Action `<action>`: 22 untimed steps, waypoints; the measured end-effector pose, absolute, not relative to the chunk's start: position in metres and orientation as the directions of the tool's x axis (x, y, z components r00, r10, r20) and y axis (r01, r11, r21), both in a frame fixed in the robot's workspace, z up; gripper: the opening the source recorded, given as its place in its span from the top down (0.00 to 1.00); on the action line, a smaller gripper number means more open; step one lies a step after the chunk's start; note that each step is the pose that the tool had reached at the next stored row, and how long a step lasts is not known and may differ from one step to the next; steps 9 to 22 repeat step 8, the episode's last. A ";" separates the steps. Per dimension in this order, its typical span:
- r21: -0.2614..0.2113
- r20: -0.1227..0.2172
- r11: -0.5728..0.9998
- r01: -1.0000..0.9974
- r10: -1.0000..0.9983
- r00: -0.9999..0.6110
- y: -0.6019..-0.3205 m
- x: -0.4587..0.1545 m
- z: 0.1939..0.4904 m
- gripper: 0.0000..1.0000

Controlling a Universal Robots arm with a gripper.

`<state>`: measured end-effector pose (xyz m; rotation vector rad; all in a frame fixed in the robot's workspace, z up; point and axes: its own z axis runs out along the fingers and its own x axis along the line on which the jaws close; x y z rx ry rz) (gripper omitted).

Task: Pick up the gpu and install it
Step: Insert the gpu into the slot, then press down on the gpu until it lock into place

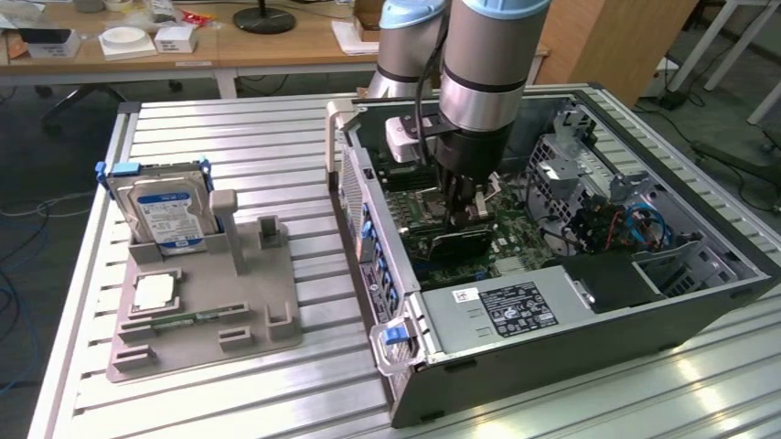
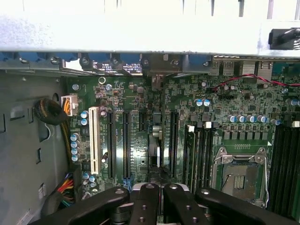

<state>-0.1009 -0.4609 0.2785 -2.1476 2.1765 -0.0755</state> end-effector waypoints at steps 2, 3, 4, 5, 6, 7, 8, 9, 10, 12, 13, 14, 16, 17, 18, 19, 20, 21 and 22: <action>-0.093 -0.024 0.014 -0.996 -1.000 -0.012 -0.461 -0.101 0.278 0.90; -0.093 -0.024 0.014 -0.996 -1.000 -0.012 -0.461 -0.101 0.278 0.90; -0.093 -0.024 0.014 -0.996 -1.000 -0.012 -0.461 -0.101 0.278 0.90; -0.093 -0.024 0.014 -0.996 -1.000 -0.012 -0.461 -0.101 0.278 0.90; -0.093 -0.024 0.014 -0.996 -1.000 -0.012 -0.461 -0.101 0.278 0.90; -0.093 -0.024 0.014 -0.996 -1.000 -0.012 -0.461 -0.101 0.278 0.90; -0.093 -0.024 0.014 -0.996 -1.000 -0.012 -0.461 -0.101 0.278 0.90; -0.093 -0.024 0.014 -0.996 -1.000 -0.012 -0.461 -0.101 0.278 0.90; -0.093 -0.024 0.014 -0.996 -1.000 -0.012 -0.461 -0.101 0.278 0.90; -0.093 -0.024 0.014 -0.996 -1.000 -0.012 -0.461 -0.101 0.278 0.90; -0.093 -0.024 0.014 -0.996 -1.000 -0.012 -0.461 -0.101 0.278 0.90; -0.093 -0.024 0.014 -0.996 -1.000 -0.012 -0.461 -0.101 0.278 0.90; -0.093 -0.024 0.014 -0.996 -1.000 -0.012 -0.461 -0.101 0.278 0.90; -0.093 -0.024 0.014 -0.996 -1.000 -0.012 -0.461 -0.101 0.278 0.90; -0.093 -0.024 0.014 -0.996 -1.000 -0.012 -0.461 -0.101 0.278 0.90; -0.093 -0.024 0.014 -0.996 -1.000 -0.012 -0.461 -0.101 0.278 0.90; -0.093 -0.024 0.014 -0.996 -1.000 -0.012 -0.461 -0.101 0.278 0.90; -0.093 -0.024 0.014 -0.996 -1.000 -0.012 -0.461 -0.101 0.278 0.90; -0.093 -0.024 0.014 -0.996 -1.000 -0.012 -0.461 -0.101 0.278 0.90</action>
